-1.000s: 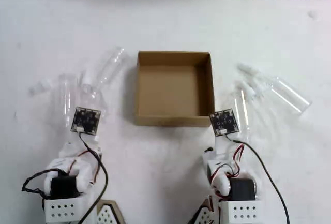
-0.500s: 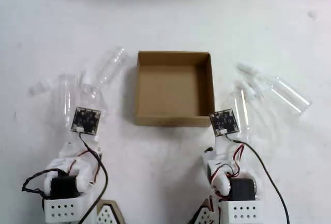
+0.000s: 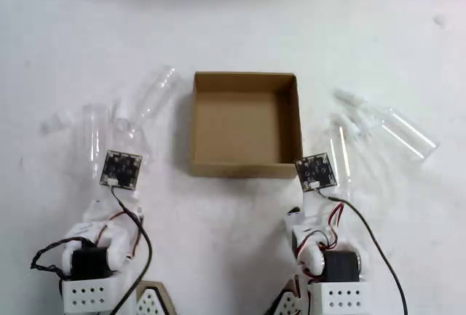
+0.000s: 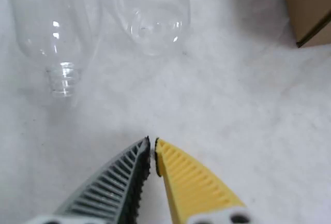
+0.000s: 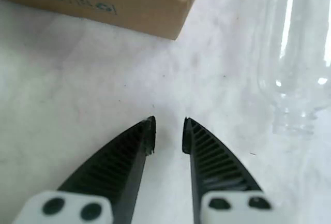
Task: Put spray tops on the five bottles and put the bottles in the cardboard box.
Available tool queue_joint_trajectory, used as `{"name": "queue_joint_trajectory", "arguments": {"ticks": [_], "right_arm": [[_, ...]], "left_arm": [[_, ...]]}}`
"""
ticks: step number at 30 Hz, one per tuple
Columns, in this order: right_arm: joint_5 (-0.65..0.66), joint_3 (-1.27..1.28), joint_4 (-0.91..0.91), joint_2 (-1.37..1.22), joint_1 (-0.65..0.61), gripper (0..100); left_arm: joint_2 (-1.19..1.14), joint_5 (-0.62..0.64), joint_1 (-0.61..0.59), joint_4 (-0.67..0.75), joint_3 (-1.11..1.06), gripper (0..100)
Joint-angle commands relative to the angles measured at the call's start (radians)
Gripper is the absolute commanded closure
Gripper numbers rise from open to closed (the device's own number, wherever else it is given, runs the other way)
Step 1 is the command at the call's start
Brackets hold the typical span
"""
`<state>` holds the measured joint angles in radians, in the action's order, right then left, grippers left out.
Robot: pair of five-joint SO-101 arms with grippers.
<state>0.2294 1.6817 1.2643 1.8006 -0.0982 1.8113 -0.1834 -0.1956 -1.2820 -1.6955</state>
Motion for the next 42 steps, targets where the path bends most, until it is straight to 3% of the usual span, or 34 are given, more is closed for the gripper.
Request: {"name": "queue_joint_trajectory", "arguments": {"ticks": [1, 42], "right_arm": [[0.009, 0.009, 0.004, -0.001, -0.004, 92.5], [0.009, 0.009, 0.004, -0.001, -0.005, 92.5]], "left_arm": [[0.010, 0.012, 0.007, -0.006, 0.005, 98], [0.010, 0.012, 0.005, 0.064, 0.005, 98]]}}
